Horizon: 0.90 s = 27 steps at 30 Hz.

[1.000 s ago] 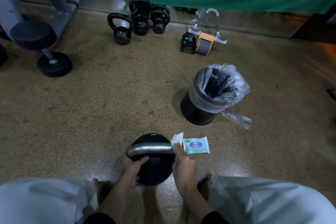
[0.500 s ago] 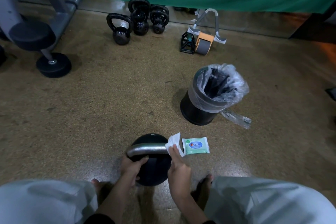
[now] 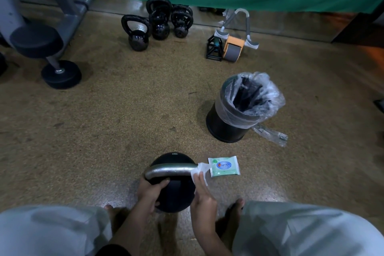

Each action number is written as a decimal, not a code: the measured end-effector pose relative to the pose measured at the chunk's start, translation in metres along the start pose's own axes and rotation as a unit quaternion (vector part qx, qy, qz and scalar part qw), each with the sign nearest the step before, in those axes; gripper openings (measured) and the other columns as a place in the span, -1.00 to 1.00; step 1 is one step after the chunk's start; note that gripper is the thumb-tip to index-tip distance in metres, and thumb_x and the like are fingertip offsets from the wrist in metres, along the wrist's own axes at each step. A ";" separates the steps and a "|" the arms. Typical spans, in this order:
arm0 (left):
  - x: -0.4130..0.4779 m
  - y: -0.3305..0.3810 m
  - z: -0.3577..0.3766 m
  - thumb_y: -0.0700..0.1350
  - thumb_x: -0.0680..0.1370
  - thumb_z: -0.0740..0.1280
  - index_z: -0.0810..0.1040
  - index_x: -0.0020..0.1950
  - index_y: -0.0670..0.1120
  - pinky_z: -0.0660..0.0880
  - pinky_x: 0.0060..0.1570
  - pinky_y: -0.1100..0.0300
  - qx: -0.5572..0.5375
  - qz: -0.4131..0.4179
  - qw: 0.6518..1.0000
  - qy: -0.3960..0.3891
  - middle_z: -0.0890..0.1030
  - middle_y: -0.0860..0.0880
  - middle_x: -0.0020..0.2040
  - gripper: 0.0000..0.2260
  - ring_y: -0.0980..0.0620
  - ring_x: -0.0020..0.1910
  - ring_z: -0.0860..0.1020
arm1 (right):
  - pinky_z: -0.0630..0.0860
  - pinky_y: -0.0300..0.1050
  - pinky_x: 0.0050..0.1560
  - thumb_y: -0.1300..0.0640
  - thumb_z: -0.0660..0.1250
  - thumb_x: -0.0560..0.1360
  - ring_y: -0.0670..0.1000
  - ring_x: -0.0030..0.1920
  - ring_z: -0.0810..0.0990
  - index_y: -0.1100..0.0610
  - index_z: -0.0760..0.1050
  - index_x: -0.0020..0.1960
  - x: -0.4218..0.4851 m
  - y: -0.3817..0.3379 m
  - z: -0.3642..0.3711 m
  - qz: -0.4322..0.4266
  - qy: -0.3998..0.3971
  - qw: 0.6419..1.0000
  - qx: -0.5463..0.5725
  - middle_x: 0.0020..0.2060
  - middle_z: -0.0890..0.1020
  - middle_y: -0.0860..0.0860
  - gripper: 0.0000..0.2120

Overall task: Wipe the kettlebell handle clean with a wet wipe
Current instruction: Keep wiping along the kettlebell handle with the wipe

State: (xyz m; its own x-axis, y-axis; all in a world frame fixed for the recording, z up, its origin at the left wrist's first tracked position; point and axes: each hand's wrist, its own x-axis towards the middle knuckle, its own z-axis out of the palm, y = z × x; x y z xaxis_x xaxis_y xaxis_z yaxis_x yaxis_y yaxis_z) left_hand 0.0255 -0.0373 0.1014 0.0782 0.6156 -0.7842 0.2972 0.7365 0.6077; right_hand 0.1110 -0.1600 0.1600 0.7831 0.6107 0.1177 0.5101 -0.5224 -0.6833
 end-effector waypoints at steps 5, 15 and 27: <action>-0.002 0.004 0.000 -0.14 0.38 0.55 0.38 0.29 0.01 0.51 -0.12 -0.07 0.007 0.001 1.000 -0.003 0.53 -0.08 0.15 -0.44 -0.22 0.22 0.47 | 0.50 -0.25 0.07 0.56 0.35 0.32 0.05 0.12 0.64 0.13 0.55 0.24 0.019 -0.003 -0.001 0.010 0.013 1.000 -0.011 0.22 0.58 0.07 -0.42; -0.001 0.003 -0.002 -0.13 0.38 0.55 0.41 0.29 0.00 0.51 -0.15 -0.06 0.000 -0.001 1.000 -0.015 0.56 -0.11 0.17 -0.45 -0.14 0.09 0.47 | 0.44 -0.39 0.08 0.56 0.42 0.23 -0.05 0.09 0.65 0.10 0.59 0.19 0.033 0.002 -0.010 -0.020 -0.026 0.997 -0.066 0.16 0.63 0.01 -0.38; -0.004 0.004 -0.002 -0.16 0.38 0.55 0.37 0.32 0.02 0.51 -0.05 -0.15 -0.011 0.004 1.000 -0.021 0.52 -0.09 0.18 -0.41 -0.23 0.25 0.45 | 0.46 -0.15 -0.09 0.30 0.14 0.50 0.00 -0.11 0.57 0.07 0.56 0.12 0.070 -0.014 -0.032 0.029 -0.190 0.970 -0.146 -0.07 0.66 0.09 -0.68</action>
State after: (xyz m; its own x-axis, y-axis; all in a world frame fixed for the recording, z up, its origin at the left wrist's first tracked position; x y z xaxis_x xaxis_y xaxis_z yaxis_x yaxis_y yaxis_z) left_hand 0.0246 -0.0361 0.1074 0.1201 0.6093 -0.7838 0.2763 0.7378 0.6159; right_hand 0.1702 -0.1288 0.2006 0.6533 0.7222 -0.2272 0.5925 -0.6745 -0.4405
